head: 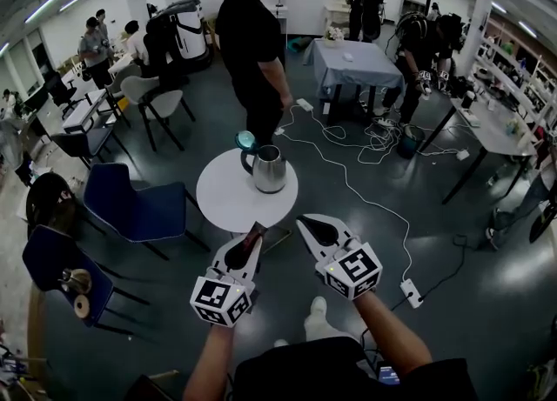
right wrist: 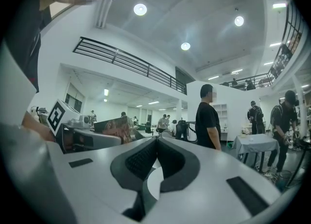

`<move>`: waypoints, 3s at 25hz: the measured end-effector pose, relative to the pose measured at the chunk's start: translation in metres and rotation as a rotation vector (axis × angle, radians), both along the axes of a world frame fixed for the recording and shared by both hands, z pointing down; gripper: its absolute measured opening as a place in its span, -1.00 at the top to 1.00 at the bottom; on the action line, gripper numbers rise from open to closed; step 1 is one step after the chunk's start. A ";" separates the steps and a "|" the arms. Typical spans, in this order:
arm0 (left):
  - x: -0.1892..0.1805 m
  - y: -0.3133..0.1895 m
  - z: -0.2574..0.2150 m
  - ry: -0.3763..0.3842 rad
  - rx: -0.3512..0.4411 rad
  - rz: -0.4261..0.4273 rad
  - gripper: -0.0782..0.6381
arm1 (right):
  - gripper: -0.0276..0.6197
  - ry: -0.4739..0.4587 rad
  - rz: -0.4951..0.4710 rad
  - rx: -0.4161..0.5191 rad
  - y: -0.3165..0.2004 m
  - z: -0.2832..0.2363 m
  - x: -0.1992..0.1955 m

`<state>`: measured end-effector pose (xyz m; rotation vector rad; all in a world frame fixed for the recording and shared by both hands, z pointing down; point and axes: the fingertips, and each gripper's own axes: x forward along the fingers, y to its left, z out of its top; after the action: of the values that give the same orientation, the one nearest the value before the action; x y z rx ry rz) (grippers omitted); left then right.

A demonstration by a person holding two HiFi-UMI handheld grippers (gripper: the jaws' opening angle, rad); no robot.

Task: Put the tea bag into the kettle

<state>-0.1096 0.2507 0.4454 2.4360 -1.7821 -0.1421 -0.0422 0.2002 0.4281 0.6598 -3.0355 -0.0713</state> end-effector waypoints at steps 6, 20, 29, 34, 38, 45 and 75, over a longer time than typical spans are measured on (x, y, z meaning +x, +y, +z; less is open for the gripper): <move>-0.001 -0.031 -0.006 0.006 0.001 -0.011 0.68 | 0.86 0.001 -0.015 0.008 -0.033 -0.011 -0.002; 0.004 -0.126 0.003 -0.008 -0.016 -0.033 0.68 | 0.86 -0.003 -0.027 -0.012 -0.127 0.001 0.007; 0.023 -0.175 0.008 -0.020 -0.032 -0.041 0.68 | 0.86 -0.020 -0.036 -0.029 -0.181 0.006 0.024; 0.036 -0.203 -0.004 -0.027 -0.021 -0.050 0.68 | 0.86 -0.029 -0.053 -0.029 -0.207 -0.001 0.036; 0.042 -0.220 -0.004 -0.026 -0.018 -0.060 0.68 | 0.86 -0.026 -0.062 -0.030 -0.225 0.002 0.042; 0.060 -0.255 -0.009 -0.034 -0.021 -0.077 0.68 | 0.86 -0.032 -0.078 -0.046 -0.262 0.002 0.059; 0.059 -0.345 0.002 -0.116 -0.064 -0.145 0.68 | 0.86 -0.037 -0.108 -0.092 -0.349 0.013 0.065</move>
<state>-0.0509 -0.0939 0.4471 2.3150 -1.9788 0.0431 0.0232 -0.1486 0.4409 0.4956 -3.0857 0.0779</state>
